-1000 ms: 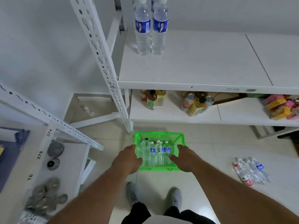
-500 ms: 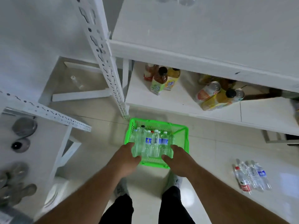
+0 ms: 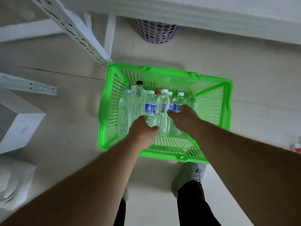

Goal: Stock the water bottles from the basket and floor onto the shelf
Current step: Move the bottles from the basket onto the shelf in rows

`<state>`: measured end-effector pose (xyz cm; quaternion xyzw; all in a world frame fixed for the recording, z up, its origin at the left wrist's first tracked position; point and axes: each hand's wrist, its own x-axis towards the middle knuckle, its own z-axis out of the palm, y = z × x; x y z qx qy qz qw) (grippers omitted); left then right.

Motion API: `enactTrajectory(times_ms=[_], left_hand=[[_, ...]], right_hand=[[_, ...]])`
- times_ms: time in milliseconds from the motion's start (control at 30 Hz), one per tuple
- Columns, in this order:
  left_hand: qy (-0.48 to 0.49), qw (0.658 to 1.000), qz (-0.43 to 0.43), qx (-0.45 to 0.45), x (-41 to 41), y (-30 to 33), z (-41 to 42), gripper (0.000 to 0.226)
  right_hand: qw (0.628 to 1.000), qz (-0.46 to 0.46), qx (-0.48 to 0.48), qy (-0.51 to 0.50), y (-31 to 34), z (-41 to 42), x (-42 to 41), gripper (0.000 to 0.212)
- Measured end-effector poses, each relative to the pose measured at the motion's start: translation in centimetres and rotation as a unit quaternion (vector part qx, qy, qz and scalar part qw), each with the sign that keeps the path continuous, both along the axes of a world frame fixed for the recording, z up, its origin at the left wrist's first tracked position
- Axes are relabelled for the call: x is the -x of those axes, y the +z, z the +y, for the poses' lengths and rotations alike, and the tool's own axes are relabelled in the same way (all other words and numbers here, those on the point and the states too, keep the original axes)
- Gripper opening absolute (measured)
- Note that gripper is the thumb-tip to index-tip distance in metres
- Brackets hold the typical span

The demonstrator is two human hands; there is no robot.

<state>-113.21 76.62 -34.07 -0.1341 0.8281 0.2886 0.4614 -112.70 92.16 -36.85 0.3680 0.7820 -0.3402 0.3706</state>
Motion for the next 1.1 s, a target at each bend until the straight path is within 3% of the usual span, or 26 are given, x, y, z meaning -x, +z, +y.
enactTrajectory(times_ms=[267,400,567,833,967,1100], left_hand=[[0.002,0.999,-0.019,0.033,-0.3,-9.1,2.1,0.061],[0.021,0.997,-0.014,0.067,-0.7,-11.5,4.0,0.071],[0.047,0.994,0.011,0.1,-1.2,-12.6,4.7,0.069],[0.024,0.993,-0.03,0.11,-0.2,-12.0,4.5,0.071],[0.076,0.985,-0.058,0.141,1.3,-12.1,6.0,0.052],[0.097,0.985,-0.06,0.131,1.1,-12.7,6.0,0.058]], right_hand=[[1.0,0.01,0.015,-0.002,-9.5,0.4,2.2,0.057],[1.0,0.009,0.021,-0.016,-12.2,0.8,3.2,0.071],[1.0,0.026,0.01,-0.009,-13.8,1.1,3.9,0.071],[0.999,0.009,0.016,-0.028,-14.0,1.7,3.9,0.049],[0.999,0.003,0.018,-0.032,-14.0,1.3,3.4,0.058],[0.998,-0.001,0.031,-0.056,-14.1,1.4,3.5,0.058]])
